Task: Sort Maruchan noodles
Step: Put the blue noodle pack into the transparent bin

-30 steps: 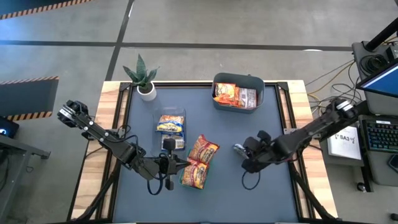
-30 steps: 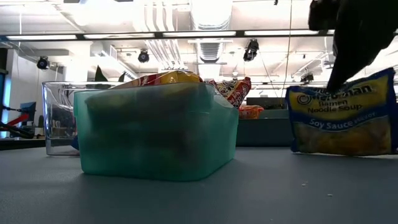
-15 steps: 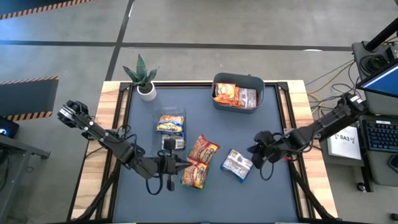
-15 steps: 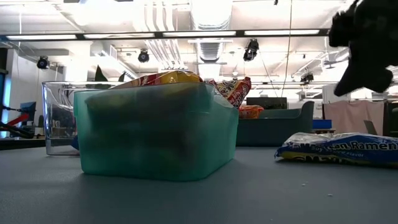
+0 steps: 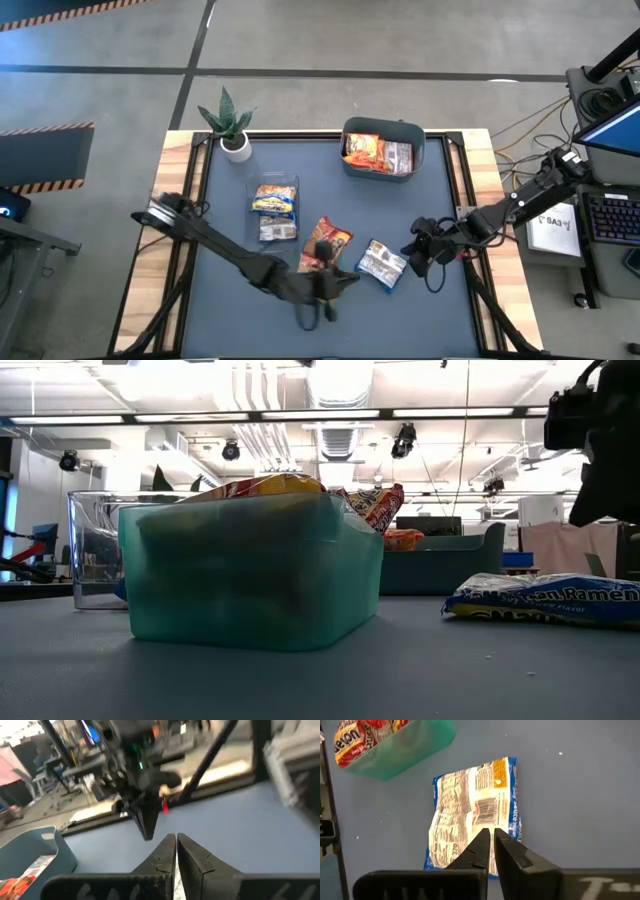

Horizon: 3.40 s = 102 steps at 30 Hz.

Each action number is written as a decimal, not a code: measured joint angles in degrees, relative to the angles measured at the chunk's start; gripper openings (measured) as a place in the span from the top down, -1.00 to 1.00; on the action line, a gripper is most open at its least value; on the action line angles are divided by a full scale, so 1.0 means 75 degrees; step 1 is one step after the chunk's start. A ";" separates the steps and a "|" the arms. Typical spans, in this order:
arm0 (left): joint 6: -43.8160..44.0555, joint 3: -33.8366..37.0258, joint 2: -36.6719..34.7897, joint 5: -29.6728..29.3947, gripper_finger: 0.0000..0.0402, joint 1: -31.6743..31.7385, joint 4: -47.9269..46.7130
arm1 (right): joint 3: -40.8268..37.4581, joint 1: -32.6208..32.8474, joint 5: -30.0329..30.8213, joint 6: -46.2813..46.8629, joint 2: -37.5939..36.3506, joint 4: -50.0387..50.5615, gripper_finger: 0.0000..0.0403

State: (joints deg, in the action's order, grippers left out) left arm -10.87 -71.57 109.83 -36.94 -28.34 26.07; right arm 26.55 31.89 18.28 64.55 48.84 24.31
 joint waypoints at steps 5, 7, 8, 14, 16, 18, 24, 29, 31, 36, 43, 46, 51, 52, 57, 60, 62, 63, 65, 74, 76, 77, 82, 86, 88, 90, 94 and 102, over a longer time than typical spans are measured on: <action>0.0168 -0.1954 0.1328 0.0109 1.00 0.0444 -0.2700 | 0.0000 0.0000 -0.0189 0.0117 0.0003 0.0022 0.69; 0.0220 -0.2585 0.1781 0.0451 1.00 0.0592 -0.3490 | 0.0000 -0.0001 -0.0242 0.0119 0.0006 0.0036 0.55; 0.0225 -0.2890 0.2004 0.0689 1.00 0.0660 -0.3713 | 0.0000 -0.0001 -0.0242 0.0117 0.0006 0.0039 0.47; 0.0211 -0.3804 0.2843 0.1500 1.00 0.0912 -0.4211 | -0.0090 -0.0001 -0.0242 0.0227 0.0032 0.0045 0.03; 0.0209 -0.3864 0.2960 0.1668 1.00 0.0983 -0.4139 | -0.0195 -0.0001 -0.0239 0.0320 0.0066 0.0034 -0.10; 0.0285 -0.3836 0.2993 0.1671 1.00 0.1036 -0.4139 | -0.0328 -0.0001 -0.0239 0.0487 0.0135 -0.0006 -0.21; 0.0433 -0.3761 0.3144 0.1782 1.00 0.1103 -0.4154 | -0.0749 -0.0001 -0.0239 0.0731 0.0352 -0.0713 -0.43; 0.0585 -0.3759 0.3433 0.2145 1.00 0.1104 -0.4128 | -0.1187 -0.0001 -0.0262 0.0742 0.0475 -0.1787 -0.51; 0.0706 -0.3753 0.3526 0.2171 1.00 0.1104 -0.4139 | -0.1276 -0.0001 -0.0268 0.0770 0.0517 -0.1999 -0.53; 0.1123 -0.3753 0.3552 0.2227 1.00 0.1133 -0.4212 | -0.1556 -0.0001 -0.0273 0.0954 0.0519 -0.2412 -0.53; 0.1022 -0.3769 0.3551 0.2219 1.00 0.1148 -0.4209 | -0.1736 -0.0001 -0.0274 0.1058 0.0716 -0.2818 -0.53; 0.0765 -0.3888 0.3551 0.2217 1.00 0.1133 -0.4139 | -0.1777 -0.0001 -0.0309 0.1027 0.0929 -0.3094 -0.53; 0.0724 -0.3940 0.3575 0.2213 1.00 0.1218 -0.4085 | -0.1781 -0.0004 -0.0379 0.0864 0.1440 -0.3732 -0.54; 0.0762 -0.3912 0.3607 0.2218 1.00 0.1256 -0.4072 | -0.1781 -0.0004 -0.0379 0.0843 0.1537 -0.3871 -0.54; 0.1080 -0.3901 0.3886 0.2250 1.00 0.1307 -0.4141 | -0.1781 -0.0004 -0.0399 0.0700 0.1957 -0.4537 -0.53; 0.1333 -0.3894 0.3903 0.2285 1.00 0.1300 -0.4140 | -0.1783 -0.0007 -0.0437 0.0668 0.2038 -0.4697 -0.52; 0.1427 -0.3890 0.3903 0.2356 1.00 0.1301 -0.4162 | -0.1784 -0.0007 -0.0458 0.0593 0.2051 -0.4788 -0.52; 0.1436 -0.3890 0.3903 0.2356 1.00 0.1302 -0.4166 | -0.1789 -0.0007 -0.0493 0.0549 0.2041 -0.4830 -0.52; 0.1439 -0.3888 0.3903 0.2368 1.00 0.1302 -0.4177 | -0.1792 -0.0007 -0.0558 0.0513 0.2040 -0.4938 -0.51; 0.1462 -0.3882 0.3909 0.2388 1.00 0.1302 -0.4203 | -0.1792 -0.0006 -0.0547 0.0604 0.2001 -0.5057 -0.35; 0.1463 -0.3882 0.3909 0.2388 1.00 0.1300 -0.4206 | -0.1792 -0.0004 -0.0545 0.0615 0.1996 -0.5095 -0.33; 0.1463 -0.3882 0.3909 0.2388 1.00 0.1300 -0.4206 | -0.1792 -0.0004 -0.0545 0.0620 0.1996 -0.5111 -0.32; 0.1465 -0.3876 0.3909 0.2394 1.00 0.1300 -0.4200 | -0.1792 -0.0004 -0.0643 0.0656 0.1996 -0.5131 -0.29; 0.1462 -0.3870 0.3909 0.2393 1.00 0.1300 -0.4165 | -0.1789 -0.0004 -0.0644 0.0730 0.1996 -0.5191 -0.29; 0.1465 -0.3870 0.3909 0.2394 1.00 0.1300 -0.4160 | -0.1789 -0.0004 -0.0641 0.0772 0.1996 -0.5233 -0.29; 0.1465 -0.3867 0.3909 0.2394 1.00 0.1300 -0.4156 | -0.1789 -0.0004 -0.0641 0.0801 0.1996 -0.5284 -0.26; 0.1465 -0.3867 0.3909 0.2394 1.00 0.1300 -0.4142 | -0.1789 -0.0004 -0.0641 0.0804 0.1996 -0.5288 -0.10; 0.1463 -0.3867 0.3915 0.2384 1.00 0.1300 -0.4124 | -0.1787 -0.0004 -0.0659 0.0803 0.1991 -0.5318 0.13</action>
State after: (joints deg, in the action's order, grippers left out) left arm 0.11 -100.57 139.20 -19.05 -18.59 -4.86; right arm 13.14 31.86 13.34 70.58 63.77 -15.58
